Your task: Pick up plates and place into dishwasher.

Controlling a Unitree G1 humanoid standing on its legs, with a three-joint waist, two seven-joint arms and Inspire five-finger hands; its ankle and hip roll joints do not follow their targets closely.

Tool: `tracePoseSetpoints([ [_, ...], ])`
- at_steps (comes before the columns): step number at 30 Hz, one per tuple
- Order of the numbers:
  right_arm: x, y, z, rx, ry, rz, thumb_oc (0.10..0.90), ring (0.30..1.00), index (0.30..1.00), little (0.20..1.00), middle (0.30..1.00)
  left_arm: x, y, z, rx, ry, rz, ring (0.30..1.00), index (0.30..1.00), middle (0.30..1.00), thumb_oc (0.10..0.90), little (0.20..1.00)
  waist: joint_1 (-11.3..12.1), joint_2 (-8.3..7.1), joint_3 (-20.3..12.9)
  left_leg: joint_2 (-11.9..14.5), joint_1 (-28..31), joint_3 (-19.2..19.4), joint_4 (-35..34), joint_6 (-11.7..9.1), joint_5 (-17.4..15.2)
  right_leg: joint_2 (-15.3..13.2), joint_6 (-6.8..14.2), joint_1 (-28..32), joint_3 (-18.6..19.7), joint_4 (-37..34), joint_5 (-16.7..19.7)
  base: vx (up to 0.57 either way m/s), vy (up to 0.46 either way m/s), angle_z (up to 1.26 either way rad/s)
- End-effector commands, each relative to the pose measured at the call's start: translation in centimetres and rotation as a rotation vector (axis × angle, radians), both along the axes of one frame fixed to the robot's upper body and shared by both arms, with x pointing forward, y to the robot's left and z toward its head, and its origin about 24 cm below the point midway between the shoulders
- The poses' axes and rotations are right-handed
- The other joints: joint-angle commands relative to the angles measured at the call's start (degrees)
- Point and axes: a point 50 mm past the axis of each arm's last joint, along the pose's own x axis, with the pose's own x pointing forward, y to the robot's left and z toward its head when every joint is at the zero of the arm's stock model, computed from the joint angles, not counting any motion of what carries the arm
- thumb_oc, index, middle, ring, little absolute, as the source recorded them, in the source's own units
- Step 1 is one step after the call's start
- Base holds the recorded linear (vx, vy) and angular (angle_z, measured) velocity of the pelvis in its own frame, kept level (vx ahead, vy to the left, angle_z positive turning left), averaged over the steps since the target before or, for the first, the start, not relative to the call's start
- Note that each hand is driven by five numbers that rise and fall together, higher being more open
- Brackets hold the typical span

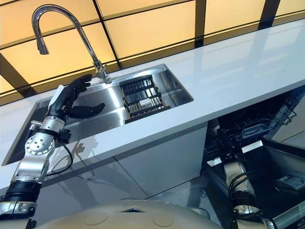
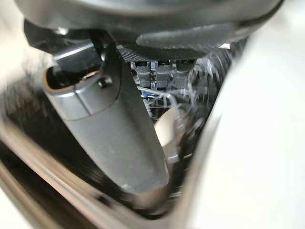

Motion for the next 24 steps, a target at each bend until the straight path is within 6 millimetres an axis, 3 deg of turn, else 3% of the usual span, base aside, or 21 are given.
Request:
tracePoseSetpoints([
  [1,7.2,4.0,7.8,-0.202,-0.405,0.579,0.800,0.900,0.900,0.900,0.900,-1.0,1.0,5.0,0.044,-0.269,-0.012,0.900,0.900,0.900,0.800,0.900,0.5,-2.16,-7.1,-3.1,-2.7,3.9,2.3,2.4,-5.6,0.8,-0.1,-13.4,2.8,2.1,8.7,-0.13,-0.122,-0.01],
  [4,5.0,1.0,8.7,-0.287,-0.388,0.595,0.800,0.900,0.900,0.900,0.900,-2.0,1.5,4.6,0.055,-0.273,0.009,0.900,0.900,0.900,0.800,0.900,-1.0,-2.86,-6.2,-2.5,-2.7,4.7,2.1,2.3,-5.2,1.4,-0.2,-13.8,3.2,2.3,9.1,-0.12,-0.137,-0.17],
  [9,-2.0,-5.2,10.8,-0.492,-0.362,0.508,0.800,0.900,0.900,0.900,0.900,-5.8,3.2,4.2,0.100,-0.276,0.080,0.900,0.900,0.900,0.800,0.900,-3.7,-4.36,-5.5,-0.9,-2.0,7.0,1.1,2.3,-5.6,3.2,-0.4,-13.9,4.9,2.5,8.3,-0.14,-0.210,-0.24],
  [12,-4.8,-7.7,12.7,-0.573,-0.362,0.475,0.800,0.900,0.900,0.900,0.900,-7.2,4.0,4.1,0.111,-0.278,0.124,0.900,0.900,0.900,0.800,0.900,-4.9,-5.02,-5.8,-0.2,-1.7,8.1,0.6,2.0,-5.8,4.2,-0.8,-13.4,5.4,1.6,7.6,-0.12,-0.201,-0.33],
  [17,-6.8,-10.1,14.2,-0.612,-0.385,0.347,0.800,0.900,0.900,0.900,0.900,-8.2,5.0,3.7,0.105,-0.282,0.176,0.900,0.900,0.900,0.800,0.900,-6.3,-5.22,-6.4,0.9,-1.6,10.0,-0.3,1.0,-5.5,5.8,-1.4,-12.7,6.4,-0.2,7.8,-0.13,-0.173,-0.23],
  [24,-7.5,-12.1,14.2,-0.658,-0.386,0.038,0.800,0.900,0.900,0.900,0.900,-7.4,5.6,3.3,0.077,-0.303,0.214,0.900,0.900,0.900,0.800,0.900,-7.0,-4.26,-6.5,1.7,-2.2,10.8,-0.5,-0.1,-5.3,6.8,-1.7,-12.5,6.8,-1.1,7.8,-0.09,-0.129,-0.23],
])
